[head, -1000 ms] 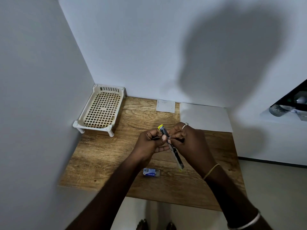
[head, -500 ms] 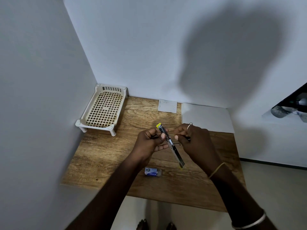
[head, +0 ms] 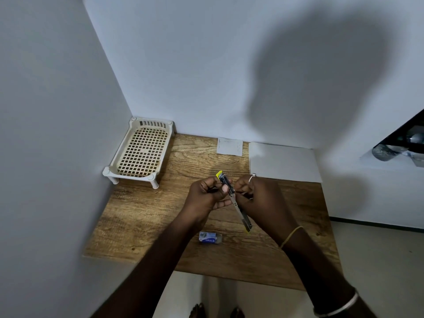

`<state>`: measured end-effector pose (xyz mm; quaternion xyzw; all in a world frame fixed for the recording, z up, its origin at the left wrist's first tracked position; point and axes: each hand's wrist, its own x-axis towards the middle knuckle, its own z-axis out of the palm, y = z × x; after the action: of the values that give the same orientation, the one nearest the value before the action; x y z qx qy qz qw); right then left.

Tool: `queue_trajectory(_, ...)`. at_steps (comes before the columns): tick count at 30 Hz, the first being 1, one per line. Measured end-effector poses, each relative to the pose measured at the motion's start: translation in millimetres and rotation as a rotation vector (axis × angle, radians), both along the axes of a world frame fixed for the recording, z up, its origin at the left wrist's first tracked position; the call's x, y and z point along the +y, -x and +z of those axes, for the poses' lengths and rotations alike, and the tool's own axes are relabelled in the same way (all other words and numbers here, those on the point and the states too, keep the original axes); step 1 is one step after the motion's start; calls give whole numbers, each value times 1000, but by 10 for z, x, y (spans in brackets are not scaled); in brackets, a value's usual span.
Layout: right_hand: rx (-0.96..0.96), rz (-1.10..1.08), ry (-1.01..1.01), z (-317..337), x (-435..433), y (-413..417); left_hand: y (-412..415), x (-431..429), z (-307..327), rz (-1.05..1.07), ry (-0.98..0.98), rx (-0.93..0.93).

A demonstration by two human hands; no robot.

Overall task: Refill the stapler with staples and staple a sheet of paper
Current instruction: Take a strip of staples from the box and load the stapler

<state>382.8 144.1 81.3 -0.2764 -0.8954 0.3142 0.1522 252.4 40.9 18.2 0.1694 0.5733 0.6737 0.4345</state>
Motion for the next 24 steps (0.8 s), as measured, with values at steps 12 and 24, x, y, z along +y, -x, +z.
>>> queue_trajectory(12, -63, 45, -120, 4, -33, 26, -5, 14, -12, -6, 54, 36)
queue_trajectory(24, -29, 101, -161, 0, -77, -17, -3, 3, 6, 3, 31, 3)
